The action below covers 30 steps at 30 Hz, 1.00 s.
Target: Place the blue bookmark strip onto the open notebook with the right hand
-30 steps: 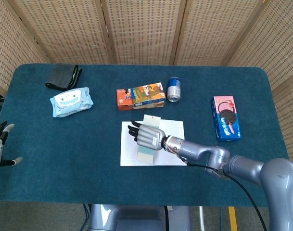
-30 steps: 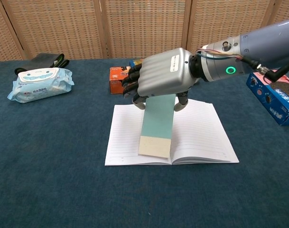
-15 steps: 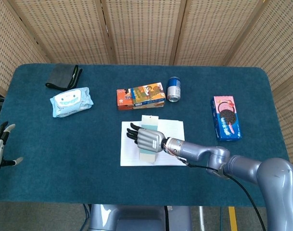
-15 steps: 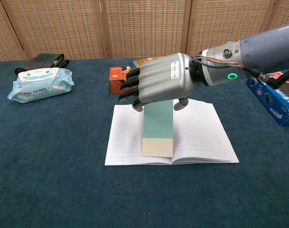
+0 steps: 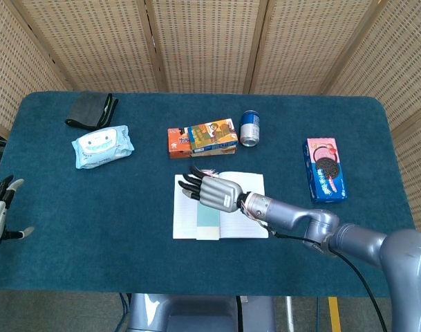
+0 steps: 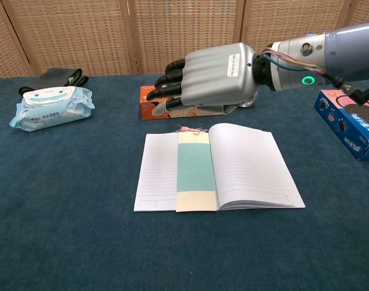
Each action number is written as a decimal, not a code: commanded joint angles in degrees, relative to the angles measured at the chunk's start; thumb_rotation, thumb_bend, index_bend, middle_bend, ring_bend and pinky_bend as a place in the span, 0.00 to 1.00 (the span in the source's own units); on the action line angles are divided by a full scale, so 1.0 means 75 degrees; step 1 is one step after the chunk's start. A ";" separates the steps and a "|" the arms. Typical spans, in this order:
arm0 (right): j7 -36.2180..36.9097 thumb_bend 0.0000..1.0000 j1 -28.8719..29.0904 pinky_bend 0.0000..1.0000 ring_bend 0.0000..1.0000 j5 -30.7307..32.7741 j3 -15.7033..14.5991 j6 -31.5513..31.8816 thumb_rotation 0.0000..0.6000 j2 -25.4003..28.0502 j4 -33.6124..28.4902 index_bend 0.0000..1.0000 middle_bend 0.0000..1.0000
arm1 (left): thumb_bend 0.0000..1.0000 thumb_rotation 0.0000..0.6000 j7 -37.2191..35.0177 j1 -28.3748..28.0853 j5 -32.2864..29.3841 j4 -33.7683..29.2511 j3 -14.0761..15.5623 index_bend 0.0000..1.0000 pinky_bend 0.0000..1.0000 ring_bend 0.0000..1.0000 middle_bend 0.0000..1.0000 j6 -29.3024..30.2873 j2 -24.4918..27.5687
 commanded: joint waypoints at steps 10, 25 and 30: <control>0.2315 1.00 -0.1474 0.03 0.00 0.3054 0.0346 -0.0233 1.00 0.0683 -0.2324 0.00 0.00 | 0.00 1.00 -0.0036 0.0038 0.0289 -0.0080 0.0126 0.00 0.00 0.00 0.00 0.0103 0.0025; 0.1226 1.00 -0.1845 0.03 0.00 0.3032 -0.0174 -0.0314 1.00 0.0186 -0.2643 0.00 0.00 | 0.00 1.00 -0.0233 0.0144 0.0725 -0.0078 0.0291 0.00 0.00 0.00 0.00 0.0340 0.0047; 0.0909 1.00 -0.1785 0.03 0.00 0.3181 -0.0137 -0.0481 1.00 -0.0180 -0.2423 0.00 0.00 | 0.00 1.00 -0.0213 0.0126 0.0683 -0.0064 0.0289 0.00 0.00 0.00 0.00 0.0293 0.0034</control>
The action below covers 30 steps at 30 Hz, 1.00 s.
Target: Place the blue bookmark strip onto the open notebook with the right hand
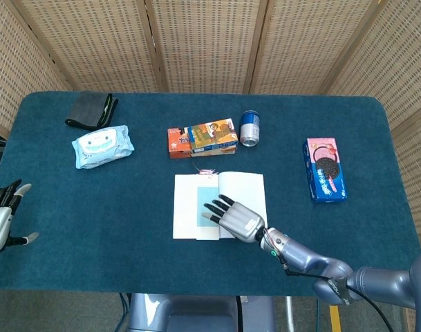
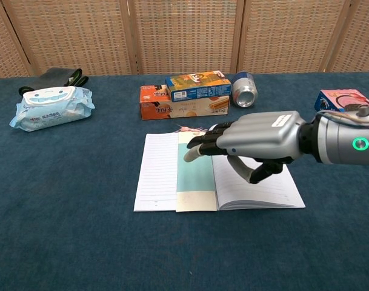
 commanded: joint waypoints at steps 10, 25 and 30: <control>-0.0470 1.00 0.0095 0.03 0.00 -0.0004 0.0034 -0.0141 1.00 -0.0821 0.0848 0.00 0.00 | 0.00 1.00 0.0046 -0.0064 -0.0148 0.0052 -0.0038 0.00 0.00 0.00 0.00 -0.0137 -0.0037; -0.1192 1.00 0.0108 0.03 0.00 -0.0150 -0.0118 -0.0278 1.00 -0.1015 0.1386 0.00 0.00 | 0.00 1.00 0.0064 -0.0073 -0.0144 0.0032 -0.0024 0.00 0.00 0.00 0.00 -0.0145 -0.0047; -0.1588 1.00 0.0086 0.03 0.00 -0.0005 -0.0126 -0.0299 1.00 -0.1004 0.1358 0.00 0.00 | 0.00 1.00 0.0077 -0.0066 -0.0116 0.0019 -0.0020 0.00 0.00 0.00 0.00 -0.0108 -0.0048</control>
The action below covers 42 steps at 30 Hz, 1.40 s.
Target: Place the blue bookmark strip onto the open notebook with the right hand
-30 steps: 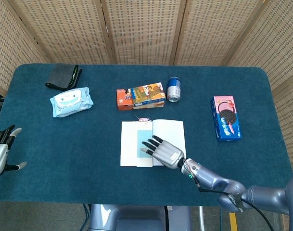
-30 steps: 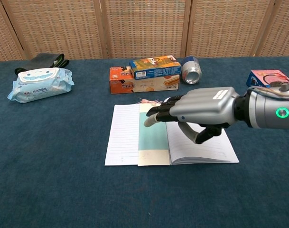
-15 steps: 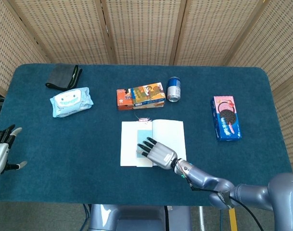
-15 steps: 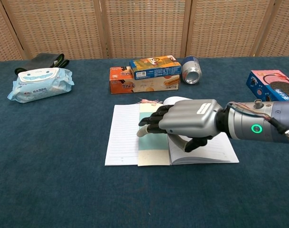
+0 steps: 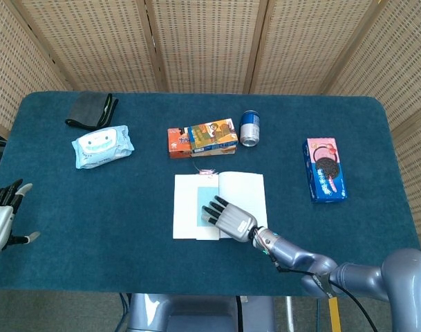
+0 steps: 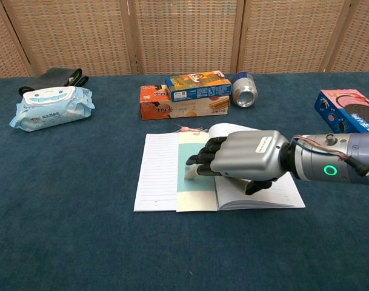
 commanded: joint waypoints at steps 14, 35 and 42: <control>-0.0832 1.00 -0.0002 0.03 0.00 0.0332 -0.0051 -0.0113 1.00 0.0070 -0.0067 0.00 0.00 | 0.00 1.00 -0.0058 0.0003 0.0045 -0.0004 0.0029 0.00 0.00 0.00 0.00 -0.0008 0.0025; -0.1008 1.00 -0.0059 0.03 0.00 0.0384 -0.0032 0.0038 1.00 0.0104 -0.0146 0.00 0.00 | 0.00 1.00 -0.0105 0.0030 0.0110 -0.0013 0.0053 0.00 0.00 0.00 0.00 0.0052 0.0044; -0.0925 1.00 -0.0069 0.03 0.00 0.0242 -0.0035 0.0112 1.00 0.0137 -0.0189 0.00 0.00 | 0.00 1.00 -0.0082 0.0017 0.0141 -0.0006 0.0082 0.00 0.00 0.00 0.00 0.0016 0.0037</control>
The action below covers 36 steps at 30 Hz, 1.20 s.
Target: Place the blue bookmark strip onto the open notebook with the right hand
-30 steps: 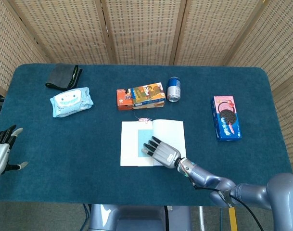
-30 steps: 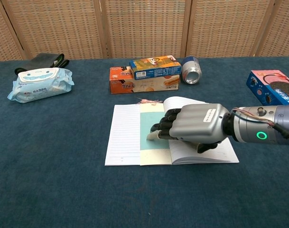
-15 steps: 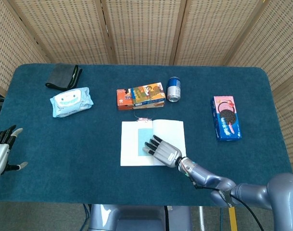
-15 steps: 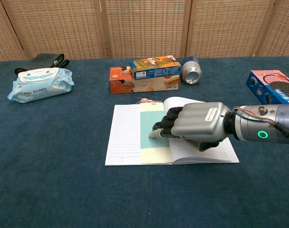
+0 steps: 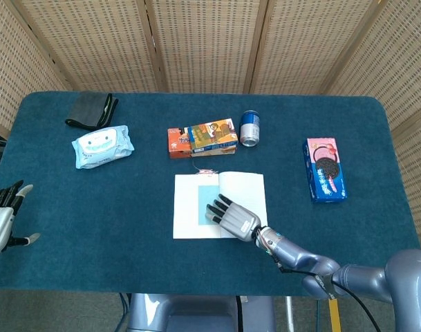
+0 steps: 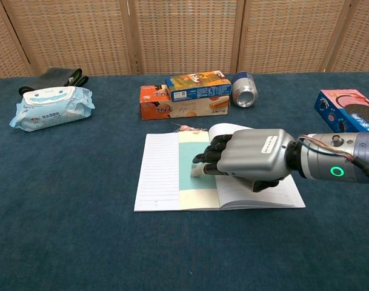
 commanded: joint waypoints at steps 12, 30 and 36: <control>0.0823 1.00 -0.0119 0.03 0.00 -0.1183 0.0416 0.1353 1.00 0.0360 -0.0572 0.00 0.00 | 0.00 1.00 -0.0043 0.0027 0.0053 -0.0019 0.0030 0.00 0.00 0.00 0.00 0.0037 0.0019; 0.3005 0.18 -0.3187 0.02 0.00 -0.1650 0.0141 0.5973 1.00 0.2426 -0.1231 0.00 0.00 | 0.00 1.00 -0.0463 0.0289 0.0419 0.0044 0.0035 0.00 0.00 0.00 0.00 0.0656 0.0116; 0.4305 0.01 -0.4684 0.00 0.00 -0.0997 -0.0141 0.7144 1.00 0.2444 -0.0611 0.00 0.00 | 0.00 1.00 -0.0587 0.0469 0.0726 0.0070 0.0119 0.00 0.00 0.00 0.00 0.1050 0.0112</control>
